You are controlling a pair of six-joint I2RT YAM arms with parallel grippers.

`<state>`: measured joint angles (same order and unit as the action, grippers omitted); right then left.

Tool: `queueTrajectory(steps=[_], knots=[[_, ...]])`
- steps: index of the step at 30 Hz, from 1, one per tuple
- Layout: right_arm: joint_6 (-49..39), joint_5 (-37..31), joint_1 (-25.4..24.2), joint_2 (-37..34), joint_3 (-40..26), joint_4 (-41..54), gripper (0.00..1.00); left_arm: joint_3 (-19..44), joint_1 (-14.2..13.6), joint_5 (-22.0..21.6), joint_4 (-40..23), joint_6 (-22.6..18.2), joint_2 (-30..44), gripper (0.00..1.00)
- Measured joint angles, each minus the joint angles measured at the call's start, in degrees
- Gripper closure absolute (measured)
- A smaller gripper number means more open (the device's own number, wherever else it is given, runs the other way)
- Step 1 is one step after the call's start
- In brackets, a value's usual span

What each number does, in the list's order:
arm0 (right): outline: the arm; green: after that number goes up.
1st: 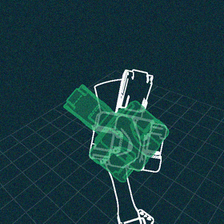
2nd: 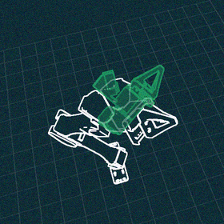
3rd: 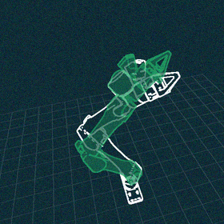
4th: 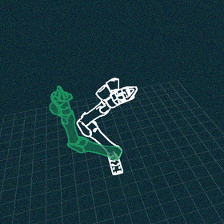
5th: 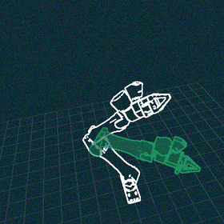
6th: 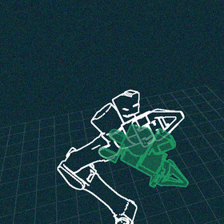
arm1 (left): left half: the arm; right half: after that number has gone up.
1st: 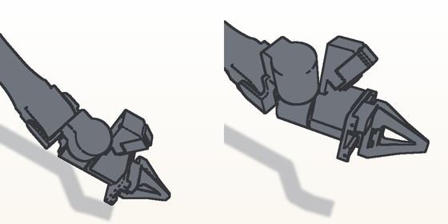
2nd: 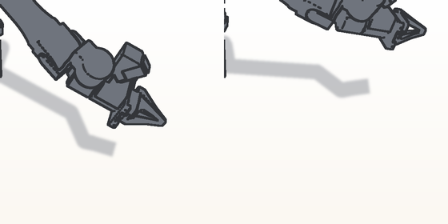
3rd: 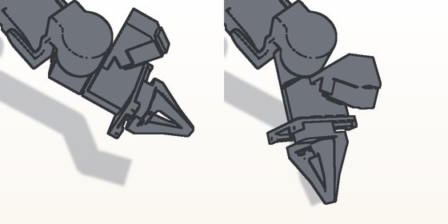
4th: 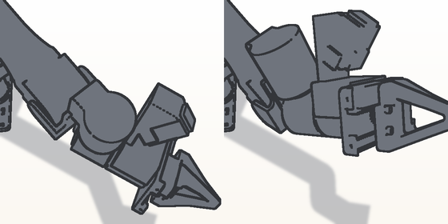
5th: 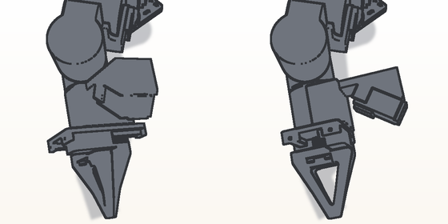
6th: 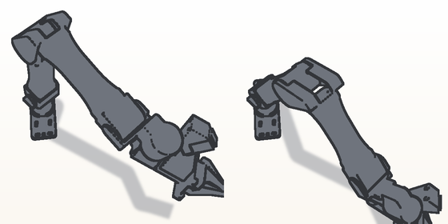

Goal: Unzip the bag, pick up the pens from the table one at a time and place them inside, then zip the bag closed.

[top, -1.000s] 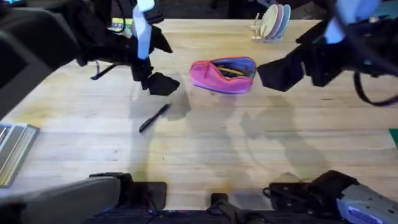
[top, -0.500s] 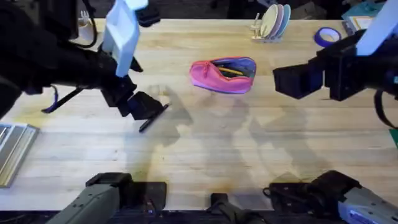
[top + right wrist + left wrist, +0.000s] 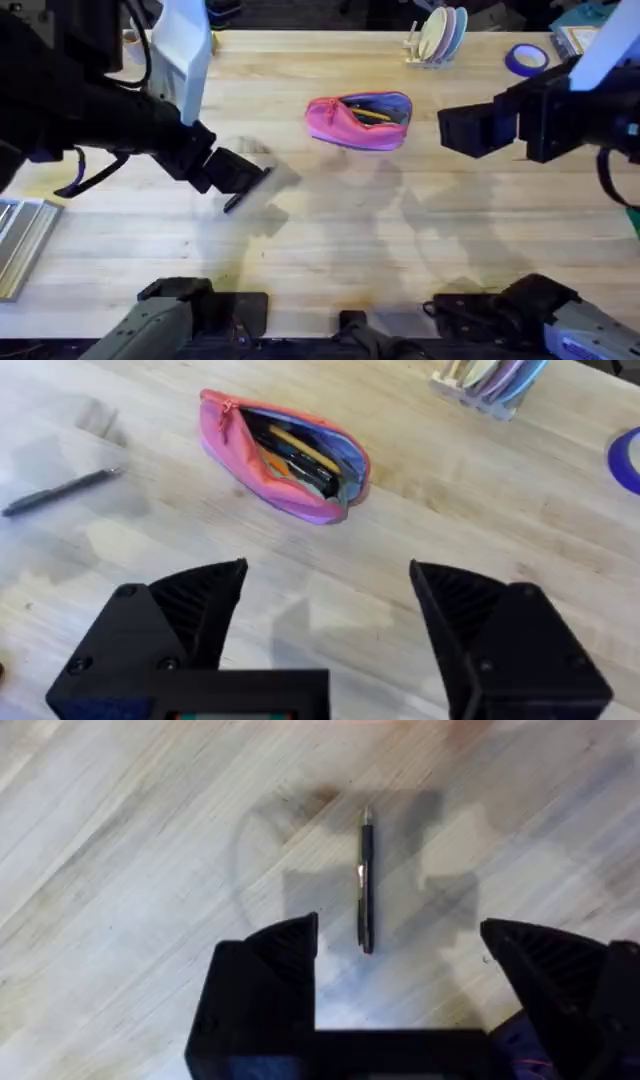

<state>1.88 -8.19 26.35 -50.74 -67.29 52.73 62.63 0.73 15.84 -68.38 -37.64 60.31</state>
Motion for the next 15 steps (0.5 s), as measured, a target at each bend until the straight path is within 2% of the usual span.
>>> queueTrajectory(steps=[9,15], knots=[[0.91,0.00,0.00,0.02,0.00,0.00,0.003,0.00,0.00,-1.18,-0.89,1.21,0.00,0.007],[0.93,0.00,0.00,0.01,0.00,0.01,0.003,0.00,0.00,-3.75,-1.27,1.41,0.01,0.006]])
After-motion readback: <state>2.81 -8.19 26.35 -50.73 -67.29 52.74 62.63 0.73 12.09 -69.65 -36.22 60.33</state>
